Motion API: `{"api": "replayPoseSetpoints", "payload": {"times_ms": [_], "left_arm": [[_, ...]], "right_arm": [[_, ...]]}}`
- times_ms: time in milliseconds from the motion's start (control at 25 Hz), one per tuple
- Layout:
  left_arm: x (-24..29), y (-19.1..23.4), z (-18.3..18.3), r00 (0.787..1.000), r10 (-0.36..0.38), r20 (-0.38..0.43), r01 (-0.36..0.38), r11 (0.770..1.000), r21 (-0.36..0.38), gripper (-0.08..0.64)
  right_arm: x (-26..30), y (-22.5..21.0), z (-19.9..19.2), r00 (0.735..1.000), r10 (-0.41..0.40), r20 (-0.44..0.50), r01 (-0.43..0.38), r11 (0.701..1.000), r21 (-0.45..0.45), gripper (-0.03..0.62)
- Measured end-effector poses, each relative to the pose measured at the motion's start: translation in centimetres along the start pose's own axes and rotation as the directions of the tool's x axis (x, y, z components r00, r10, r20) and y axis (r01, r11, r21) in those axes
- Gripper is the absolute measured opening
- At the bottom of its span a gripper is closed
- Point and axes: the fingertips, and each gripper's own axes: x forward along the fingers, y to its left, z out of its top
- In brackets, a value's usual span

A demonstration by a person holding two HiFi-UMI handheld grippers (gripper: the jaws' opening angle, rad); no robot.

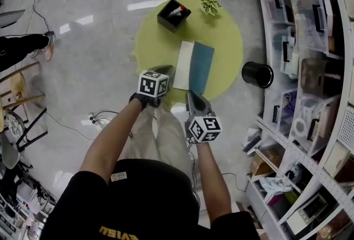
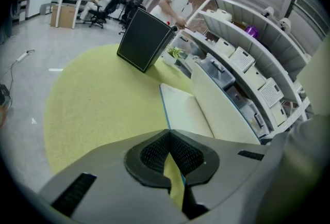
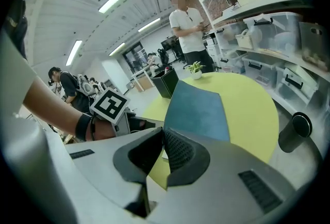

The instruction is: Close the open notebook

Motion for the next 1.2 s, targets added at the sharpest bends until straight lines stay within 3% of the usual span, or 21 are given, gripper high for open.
{"api": "replayPoseSetpoints", "payload": {"times_ms": [1200], "left_arm": [[-0.1, 0.3, 0.3, 0.999, -0.03, 0.026, 0.031, 0.998, -0.048, 0.017]], "right_arm": [[5.7, 0.9, -4.2, 0.987, 0.034, -0.158, -0.049, 0.994, -0.094, 0.023]]}}
